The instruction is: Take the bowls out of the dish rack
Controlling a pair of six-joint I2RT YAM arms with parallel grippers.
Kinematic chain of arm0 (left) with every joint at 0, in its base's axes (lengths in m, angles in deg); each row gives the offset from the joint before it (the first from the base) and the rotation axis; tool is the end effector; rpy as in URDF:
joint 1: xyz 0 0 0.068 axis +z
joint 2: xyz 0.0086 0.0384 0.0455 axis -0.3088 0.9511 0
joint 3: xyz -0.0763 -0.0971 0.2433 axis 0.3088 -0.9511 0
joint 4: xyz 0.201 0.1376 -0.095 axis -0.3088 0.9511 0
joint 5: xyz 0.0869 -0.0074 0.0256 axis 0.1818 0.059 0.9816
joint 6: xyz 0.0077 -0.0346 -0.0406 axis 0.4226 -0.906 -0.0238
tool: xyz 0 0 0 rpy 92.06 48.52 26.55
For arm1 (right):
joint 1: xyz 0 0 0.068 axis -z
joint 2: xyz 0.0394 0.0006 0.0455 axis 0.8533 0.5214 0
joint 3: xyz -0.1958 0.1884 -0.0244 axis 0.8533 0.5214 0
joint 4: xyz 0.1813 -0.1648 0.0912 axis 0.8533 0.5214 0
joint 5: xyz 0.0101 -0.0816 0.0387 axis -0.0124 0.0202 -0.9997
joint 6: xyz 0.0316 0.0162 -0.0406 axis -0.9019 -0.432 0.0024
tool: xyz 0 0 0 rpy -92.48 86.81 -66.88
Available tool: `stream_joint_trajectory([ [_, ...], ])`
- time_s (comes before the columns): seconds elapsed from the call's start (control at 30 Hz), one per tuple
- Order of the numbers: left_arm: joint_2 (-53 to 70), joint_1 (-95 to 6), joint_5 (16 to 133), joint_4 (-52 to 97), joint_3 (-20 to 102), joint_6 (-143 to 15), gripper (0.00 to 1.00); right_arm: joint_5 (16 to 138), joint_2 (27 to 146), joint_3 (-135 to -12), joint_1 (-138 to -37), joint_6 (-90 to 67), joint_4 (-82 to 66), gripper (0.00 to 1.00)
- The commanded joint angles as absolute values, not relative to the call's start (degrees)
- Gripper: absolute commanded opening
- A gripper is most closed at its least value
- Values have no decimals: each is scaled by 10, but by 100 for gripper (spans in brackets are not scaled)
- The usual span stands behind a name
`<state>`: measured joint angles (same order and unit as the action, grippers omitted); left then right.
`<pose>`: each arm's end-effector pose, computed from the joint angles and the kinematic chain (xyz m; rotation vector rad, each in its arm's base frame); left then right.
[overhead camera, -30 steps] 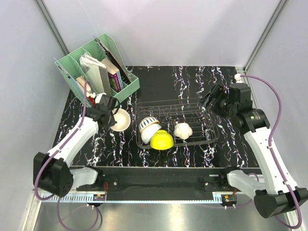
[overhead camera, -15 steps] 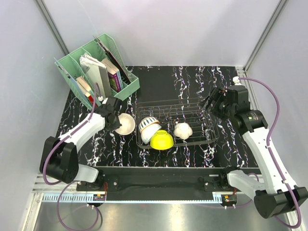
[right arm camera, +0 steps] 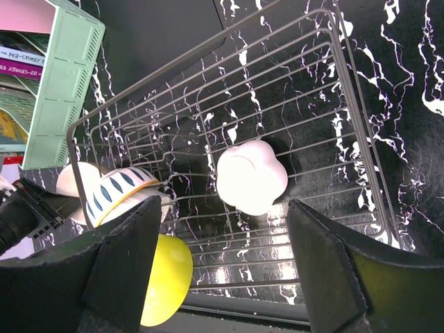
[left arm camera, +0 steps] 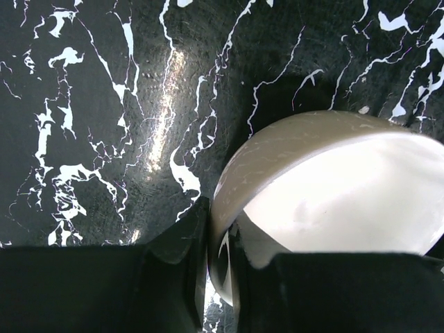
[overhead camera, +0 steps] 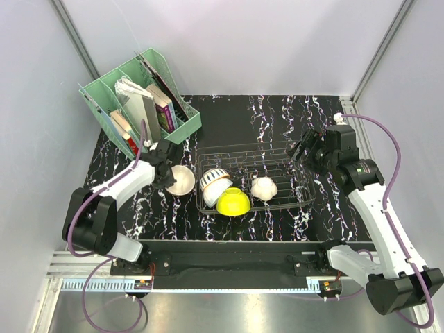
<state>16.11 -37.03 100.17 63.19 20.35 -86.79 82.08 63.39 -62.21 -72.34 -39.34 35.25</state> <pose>0.2550 -0.0768 0.1968 -0.4313 2.6584 0.1525 0.1978 0.0497 0.3568 0.3956 2.2427 0.4968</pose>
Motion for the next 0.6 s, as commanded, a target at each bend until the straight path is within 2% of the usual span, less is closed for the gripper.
stream_joint_trajectory([
  [0.0,155,-368,1036,623,217,-868,20,834,632,-618,-726,-388,347,81],
  [0.23,152,-366,1050,636,229,-872,31,831,633,-617,-727,-387,345,81],
  [0.37,122,-365,1071,651,231,-877,51,835,636,-613,-727,-386,346,81],
  [0.57,41,-367,1105,682,251,-867,52,838,643,-598,-726,-390,347,81],
])
